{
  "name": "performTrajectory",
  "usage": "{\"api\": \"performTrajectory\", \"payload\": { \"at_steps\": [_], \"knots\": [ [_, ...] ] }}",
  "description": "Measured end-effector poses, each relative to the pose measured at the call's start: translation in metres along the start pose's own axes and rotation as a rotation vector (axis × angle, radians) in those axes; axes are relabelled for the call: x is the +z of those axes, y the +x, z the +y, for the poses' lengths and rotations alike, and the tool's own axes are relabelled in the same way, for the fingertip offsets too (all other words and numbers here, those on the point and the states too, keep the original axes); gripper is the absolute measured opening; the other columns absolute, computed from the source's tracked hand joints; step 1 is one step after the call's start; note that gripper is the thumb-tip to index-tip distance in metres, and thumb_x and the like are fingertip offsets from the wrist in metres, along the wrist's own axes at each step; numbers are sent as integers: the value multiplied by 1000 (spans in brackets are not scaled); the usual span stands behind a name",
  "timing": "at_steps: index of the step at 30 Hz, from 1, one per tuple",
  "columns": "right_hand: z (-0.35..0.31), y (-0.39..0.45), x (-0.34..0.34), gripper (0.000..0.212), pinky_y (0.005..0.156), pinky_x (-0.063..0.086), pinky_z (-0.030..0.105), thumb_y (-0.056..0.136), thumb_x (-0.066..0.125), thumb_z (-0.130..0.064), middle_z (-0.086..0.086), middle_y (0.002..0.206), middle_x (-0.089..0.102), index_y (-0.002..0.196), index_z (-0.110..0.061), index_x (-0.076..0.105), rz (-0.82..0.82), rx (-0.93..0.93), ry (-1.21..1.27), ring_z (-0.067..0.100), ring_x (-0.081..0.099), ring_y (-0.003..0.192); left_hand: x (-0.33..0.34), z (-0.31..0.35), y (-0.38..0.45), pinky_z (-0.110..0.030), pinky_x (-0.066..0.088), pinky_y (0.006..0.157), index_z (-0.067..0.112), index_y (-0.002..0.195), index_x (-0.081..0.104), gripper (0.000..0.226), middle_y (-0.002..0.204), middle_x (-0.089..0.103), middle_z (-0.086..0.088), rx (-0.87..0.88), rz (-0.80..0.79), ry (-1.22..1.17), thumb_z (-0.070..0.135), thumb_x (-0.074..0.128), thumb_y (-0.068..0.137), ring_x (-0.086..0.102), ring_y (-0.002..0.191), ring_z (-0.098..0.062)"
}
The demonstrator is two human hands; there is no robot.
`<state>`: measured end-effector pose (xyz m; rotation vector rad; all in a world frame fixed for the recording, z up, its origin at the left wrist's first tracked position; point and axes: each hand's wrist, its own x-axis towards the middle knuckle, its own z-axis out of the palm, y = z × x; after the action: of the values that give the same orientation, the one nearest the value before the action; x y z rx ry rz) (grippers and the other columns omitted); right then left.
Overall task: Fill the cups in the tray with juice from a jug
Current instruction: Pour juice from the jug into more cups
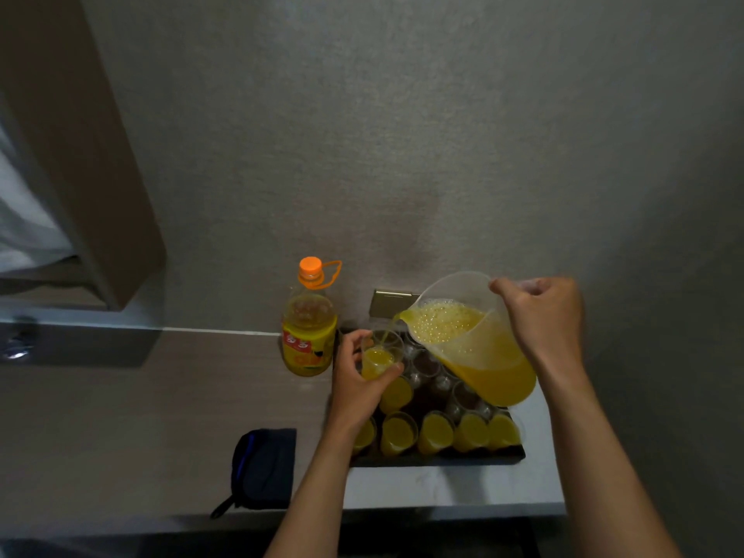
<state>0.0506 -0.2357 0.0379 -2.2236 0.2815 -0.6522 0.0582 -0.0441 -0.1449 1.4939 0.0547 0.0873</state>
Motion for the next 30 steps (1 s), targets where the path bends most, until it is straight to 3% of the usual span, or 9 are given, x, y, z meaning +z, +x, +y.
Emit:
{"api": "performTrajectory", "payload": {
  "at_steps": [7, 14, 17, 23, 30],
  "knots": [
    [0, -2, -2, 49, 58, 53, 47, 84, 74, -33, -7, 41, 38, 47, -14, 47, 5, 2, -9, 20, 37, 42, 0, -3, -2, -10, 48, 80, 37, 124, 53, 62, 124, 58, 24, -10, -1, 10, 23, 90, 75, 54, 108, 14],
    [2, -2, -4, 48, 57, 50, 43, 84, 74, -33, -6, 41, 38, 49, -10, 50, 5, -5, -25, 20, 38, 43, 2, -7, -3, -17, 48, 86, 37, 126, 53, 65, 128, 58, 20, -24, 6, 3, 23, 91, 75, 56, 114, 2],
    [2, -3, -5, 49, 62, 55, 45, 85, 73, -33, -1, 43, 43, 53, -1, 53, 4, -5, -16, 21, 42, 44, 1, -7, -5, -14, 47, 83, 37, 127, 52, 66, 126, 59, 20, -27, 5, 8, 22, 90, 74, 56, 113, 4],
    [0, -6, -7, 50, 63, 56, 48, 84, 74, -33, -9, 41, 36, 46, -16, 46, 1, 9, -22, 19, 35, 43, 1, -6, -9, -5, 47, 77, 36, 126, 53, 63, 124, 59, 23, -28, -6, 8, 19, 89, 76, 54, 104, 17],
    [-4, -9, -8, 50, 61, 54, 50, 84, 74, -34, -8, 42, 36, 46, -17, 46, -7, 25, -25, 19, 36, 43, 0, -8, -10, -7, 48, 79, 37, 125, 53, 63, 124, 59, 21, -25, -1, 9, 18, 89, 76, 54, 106, 15]
  ]
}}
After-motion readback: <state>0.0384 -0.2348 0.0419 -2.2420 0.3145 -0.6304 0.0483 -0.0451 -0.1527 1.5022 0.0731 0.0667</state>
